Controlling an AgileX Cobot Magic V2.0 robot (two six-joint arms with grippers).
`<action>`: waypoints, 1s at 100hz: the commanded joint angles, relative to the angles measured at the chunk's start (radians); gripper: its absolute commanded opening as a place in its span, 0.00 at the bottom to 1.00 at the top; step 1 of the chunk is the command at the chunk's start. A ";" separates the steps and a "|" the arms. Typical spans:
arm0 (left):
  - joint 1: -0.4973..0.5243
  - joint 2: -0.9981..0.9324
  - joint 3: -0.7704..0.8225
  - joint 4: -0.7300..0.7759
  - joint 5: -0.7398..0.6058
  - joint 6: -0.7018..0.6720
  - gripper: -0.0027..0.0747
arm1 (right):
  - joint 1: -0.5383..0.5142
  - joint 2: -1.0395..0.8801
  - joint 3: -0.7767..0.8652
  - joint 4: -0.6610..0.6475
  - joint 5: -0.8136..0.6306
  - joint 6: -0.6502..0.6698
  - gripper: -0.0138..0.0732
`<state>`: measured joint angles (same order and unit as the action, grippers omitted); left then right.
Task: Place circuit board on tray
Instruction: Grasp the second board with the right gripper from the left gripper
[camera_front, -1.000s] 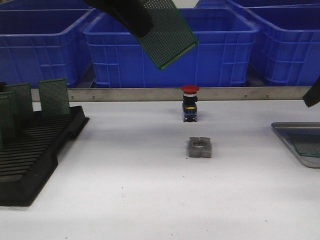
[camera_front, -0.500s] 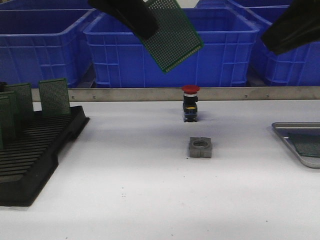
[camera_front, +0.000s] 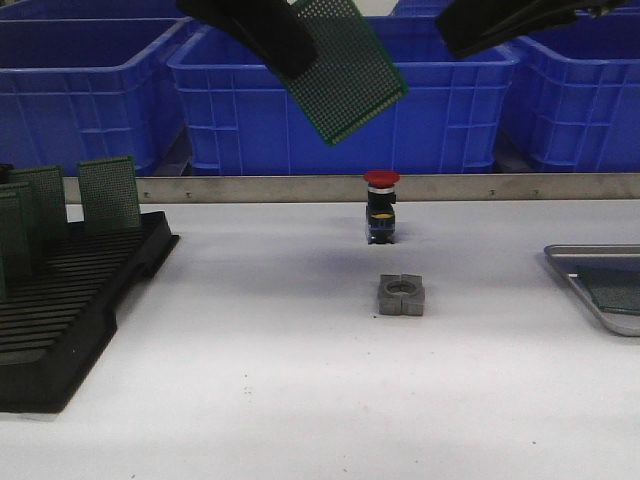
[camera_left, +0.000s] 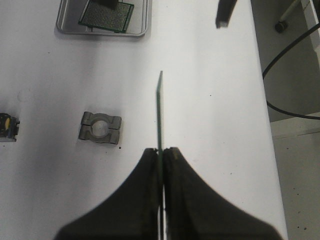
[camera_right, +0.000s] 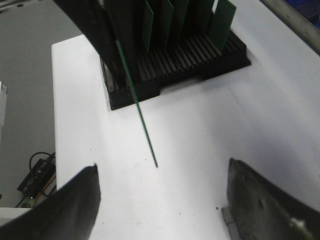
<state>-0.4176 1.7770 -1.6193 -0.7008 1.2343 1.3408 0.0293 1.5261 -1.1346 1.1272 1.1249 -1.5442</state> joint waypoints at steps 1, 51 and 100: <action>-0.008 -0.042 -0.024 -0.068 0.038 -0.011 0.01 | 0.035 -0.032 -0.031 0.073 -0.031 -0.035 0.79; -0.008 -0.042 -0.024 -0.083 0.038 -0.011 0.01 | 0.149 0.028 -0.031 0.074 -0.093 -0.041 0.70; -0.008 -0.042 -0.024 -0.083 0.038 -0.011 0.01 | 0.165 0.048 -0.031 0.092 -0.089 -0.041 0.17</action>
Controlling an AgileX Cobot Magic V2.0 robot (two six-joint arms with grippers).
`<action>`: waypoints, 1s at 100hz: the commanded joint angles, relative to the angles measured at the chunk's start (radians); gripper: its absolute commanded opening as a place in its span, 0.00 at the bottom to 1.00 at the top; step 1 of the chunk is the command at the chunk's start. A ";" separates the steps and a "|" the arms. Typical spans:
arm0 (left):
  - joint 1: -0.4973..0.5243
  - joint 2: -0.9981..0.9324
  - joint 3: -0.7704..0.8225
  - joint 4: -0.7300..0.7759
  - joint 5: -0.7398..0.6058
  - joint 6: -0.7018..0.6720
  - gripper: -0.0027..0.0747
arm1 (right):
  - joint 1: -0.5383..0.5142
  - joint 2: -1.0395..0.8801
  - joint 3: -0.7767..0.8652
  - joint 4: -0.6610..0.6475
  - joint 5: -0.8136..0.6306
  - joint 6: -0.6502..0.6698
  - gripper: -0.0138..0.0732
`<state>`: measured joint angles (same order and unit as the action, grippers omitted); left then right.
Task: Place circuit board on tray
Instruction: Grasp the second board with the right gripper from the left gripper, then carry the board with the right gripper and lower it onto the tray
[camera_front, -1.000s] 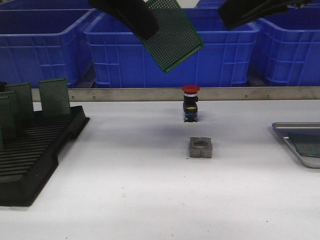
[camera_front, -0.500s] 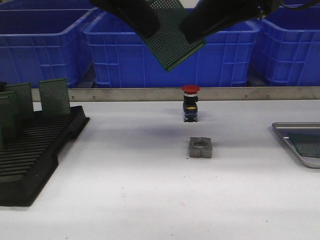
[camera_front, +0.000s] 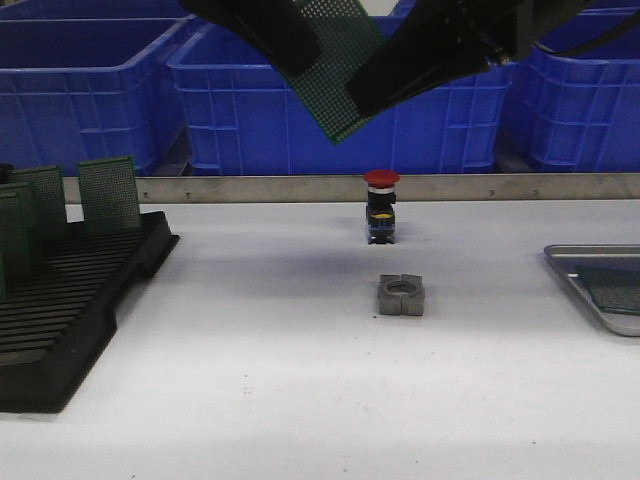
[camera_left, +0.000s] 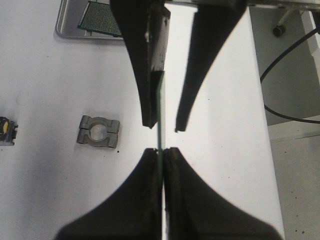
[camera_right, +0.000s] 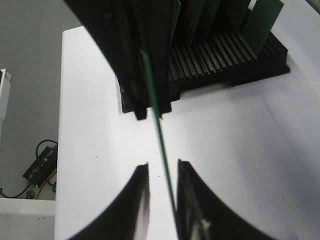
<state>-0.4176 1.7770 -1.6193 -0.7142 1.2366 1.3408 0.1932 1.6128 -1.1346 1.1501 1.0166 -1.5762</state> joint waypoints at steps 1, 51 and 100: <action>-0.008 -0.042 -0.024 -0.070 0.036 -0.011 0.01 | 0.001 -0.039 -0.031 0.069 0.020 -0.009 0.16; -0.008 -0.042 -0.024 -0.070 0.036 -0.011 0.76 | -0.026 -0.041 -0.031 0.063 0.011 0.007 0.08; -0.008 -0.042 -0.024 -0.070 0.033 -0.011 0.75 | -0.445 -0.038 -0.030 -0.039 0.119 0.385 0.08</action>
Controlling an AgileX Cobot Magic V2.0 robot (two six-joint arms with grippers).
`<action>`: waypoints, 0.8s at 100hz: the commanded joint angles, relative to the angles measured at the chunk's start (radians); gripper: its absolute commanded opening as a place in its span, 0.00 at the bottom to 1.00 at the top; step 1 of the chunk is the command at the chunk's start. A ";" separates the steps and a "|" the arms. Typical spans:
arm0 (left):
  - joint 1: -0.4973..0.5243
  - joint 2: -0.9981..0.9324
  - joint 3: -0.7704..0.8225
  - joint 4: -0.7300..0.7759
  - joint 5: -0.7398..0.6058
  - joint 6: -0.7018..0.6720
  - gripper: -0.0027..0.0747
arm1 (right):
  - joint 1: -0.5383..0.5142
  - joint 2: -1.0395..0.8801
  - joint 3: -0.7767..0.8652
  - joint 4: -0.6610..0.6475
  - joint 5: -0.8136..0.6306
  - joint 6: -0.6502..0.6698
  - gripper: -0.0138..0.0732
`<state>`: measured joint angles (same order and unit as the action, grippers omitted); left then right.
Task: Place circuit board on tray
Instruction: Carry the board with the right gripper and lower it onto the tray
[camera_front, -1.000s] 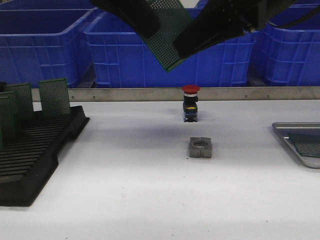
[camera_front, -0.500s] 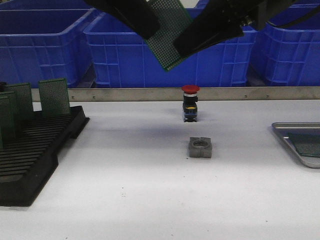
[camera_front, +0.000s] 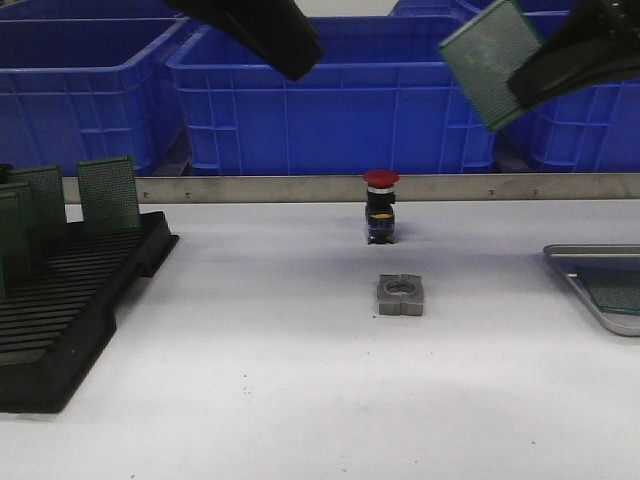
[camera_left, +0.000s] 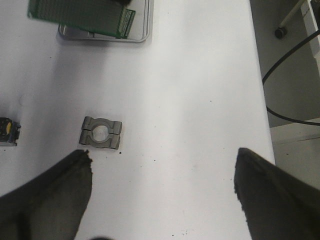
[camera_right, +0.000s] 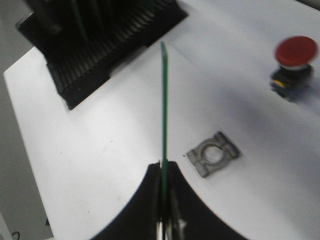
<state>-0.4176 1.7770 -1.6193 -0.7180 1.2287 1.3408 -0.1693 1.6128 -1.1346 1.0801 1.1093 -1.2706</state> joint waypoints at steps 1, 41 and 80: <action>-0.008 -0.042 -0.024 -0.066 0.041 -0.011 0.75 | -0.089 -0.037 -0.030 0.028 0.025 0.087 0.08; -0.008 -0.042 -0.024 -0.066 0.043 -0.011 0.75 | -0.285 0.143 -0.026 -0.042 0.002 0.308 0.08; -0.008 -0.042 -0.024 -0.066 0.043 -0.011 0.75 | -0.287 0.329 -0.026 -0.043 -0.024 0.335 0.09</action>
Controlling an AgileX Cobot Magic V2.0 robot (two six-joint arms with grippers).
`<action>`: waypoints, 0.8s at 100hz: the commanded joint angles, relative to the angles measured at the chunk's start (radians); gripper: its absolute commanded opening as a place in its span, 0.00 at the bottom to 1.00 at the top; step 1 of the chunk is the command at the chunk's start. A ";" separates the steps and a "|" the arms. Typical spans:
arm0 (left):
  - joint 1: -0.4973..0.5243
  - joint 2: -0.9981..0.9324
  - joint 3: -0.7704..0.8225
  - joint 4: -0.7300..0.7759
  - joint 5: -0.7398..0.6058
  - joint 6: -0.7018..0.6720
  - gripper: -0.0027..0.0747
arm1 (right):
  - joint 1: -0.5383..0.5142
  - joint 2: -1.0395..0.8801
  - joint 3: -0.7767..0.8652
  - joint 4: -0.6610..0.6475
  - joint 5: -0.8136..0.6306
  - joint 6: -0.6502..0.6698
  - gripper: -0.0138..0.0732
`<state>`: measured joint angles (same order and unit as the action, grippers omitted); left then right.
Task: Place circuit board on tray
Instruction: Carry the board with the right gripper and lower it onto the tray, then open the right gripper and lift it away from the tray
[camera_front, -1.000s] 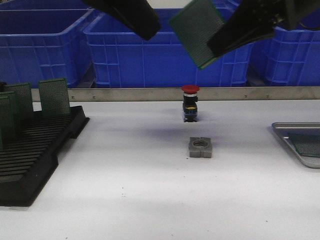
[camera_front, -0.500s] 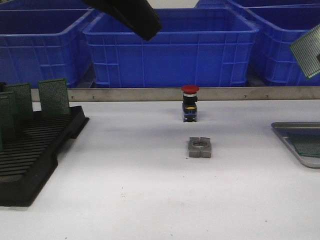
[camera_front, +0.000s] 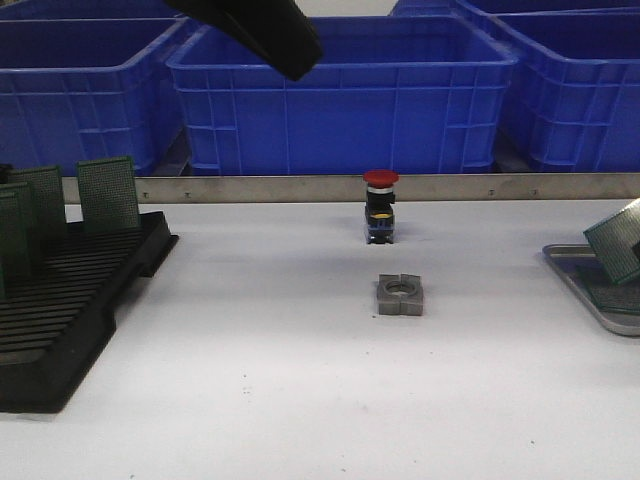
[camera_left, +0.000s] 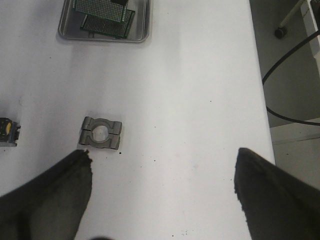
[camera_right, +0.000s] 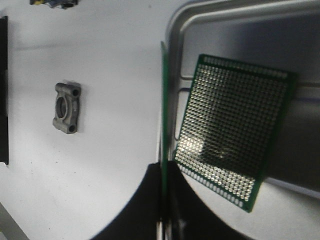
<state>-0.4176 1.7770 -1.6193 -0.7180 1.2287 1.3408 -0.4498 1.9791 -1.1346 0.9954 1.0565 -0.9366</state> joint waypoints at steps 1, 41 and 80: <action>-0.008 -0.042 -0.024 -0.066 0.043 -0.011 0.75 | -0.006 -0.037 -0.026 0.041 0.028 0.001 0.09; -0.008 -0.042 -0.024 -0.066 0.043 -0.011 0.75 | -0.006 -0.037 -0.026 0.037 -0.007 0.019 0.60; -0.008 -0.042 -0.024 -0.066 0.043 -0.011 0.75 | -0.006 -0.037 -0.026 0.032 -0.025 0.019 0.67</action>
<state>-0.4176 1.7770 -1.6193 -0.7180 1.2287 1.3408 -0.4498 1.9890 -1.1346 0.9954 0.9978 -0.9141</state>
